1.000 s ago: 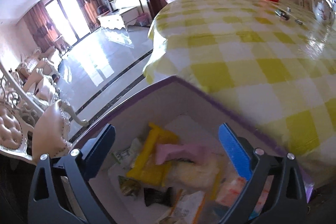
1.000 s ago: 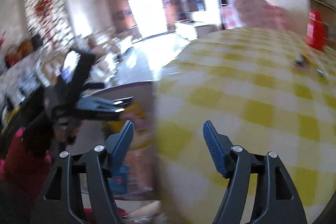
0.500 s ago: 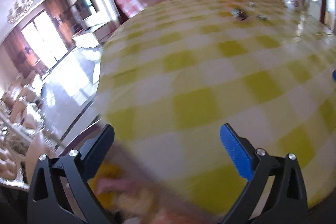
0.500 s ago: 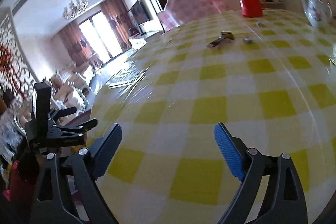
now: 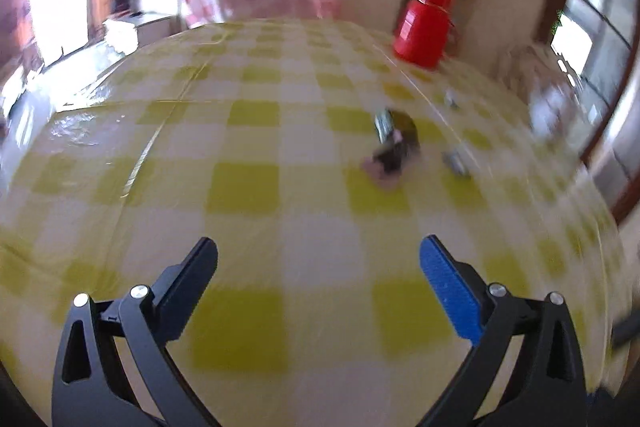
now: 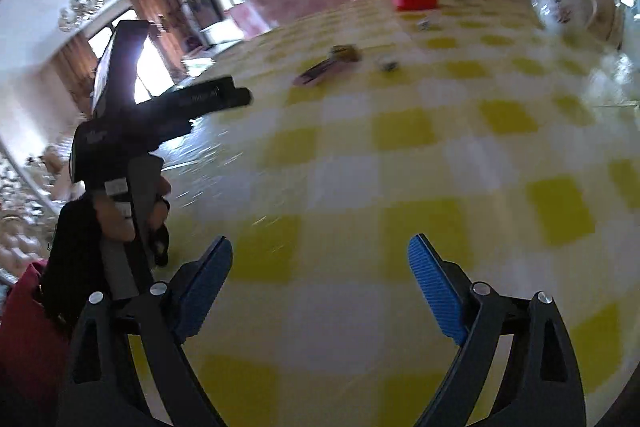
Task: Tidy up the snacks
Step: 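Grasp the black chocolate bar with the left tool while the right tool grasps the small white carton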
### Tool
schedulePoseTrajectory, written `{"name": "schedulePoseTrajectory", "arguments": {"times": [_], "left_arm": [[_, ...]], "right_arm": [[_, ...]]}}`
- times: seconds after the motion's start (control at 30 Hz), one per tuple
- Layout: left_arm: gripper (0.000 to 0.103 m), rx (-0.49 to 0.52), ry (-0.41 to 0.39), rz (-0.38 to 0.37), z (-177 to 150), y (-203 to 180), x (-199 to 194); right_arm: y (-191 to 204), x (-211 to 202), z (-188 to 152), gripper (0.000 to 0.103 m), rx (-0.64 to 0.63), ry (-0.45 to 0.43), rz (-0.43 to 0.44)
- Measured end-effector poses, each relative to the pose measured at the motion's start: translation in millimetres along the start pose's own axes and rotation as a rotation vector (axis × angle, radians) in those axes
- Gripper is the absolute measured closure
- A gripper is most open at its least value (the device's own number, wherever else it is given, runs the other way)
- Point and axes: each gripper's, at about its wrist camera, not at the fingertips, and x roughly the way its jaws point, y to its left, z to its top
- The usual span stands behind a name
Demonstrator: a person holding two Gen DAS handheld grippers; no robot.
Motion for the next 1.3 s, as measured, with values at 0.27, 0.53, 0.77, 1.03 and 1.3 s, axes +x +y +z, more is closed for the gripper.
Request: {"name": "schedulePoseTrajectory", "arguments": {"times": [0.27,0.53,0.77,1.03,1.3], "left_arm": [[0.002,0.15,0.008,0.056,46.5,-59.1,71.0],[0.002,0.251,0.201,-0.037,66.8,-60.8,127.0],[0.083,0.397,0.147,-0.032,55.1,-71.6,114.0],[0.083,0.3,0.159,-0.047,66.5,-42.8,115.8],[0.083,0.295,0.157,-0.043,65.8,-44.4,115.3]], "right_arm": [[-75.4,29.3,45.1,0.016,0.195,-0.057,-0.024],[-83.3,84.3,111.4,0.017,0.133,-0.072,-0.098],[-68.9,138.5,160.8,0.031,0.024,-0.043,-0.107],[-36.0,185.2,186.2,0.048,-0.12,0.045,-0.114],[-27.4,198.7,186.7,0.082,-0.158,0.094,-0.146]]}}
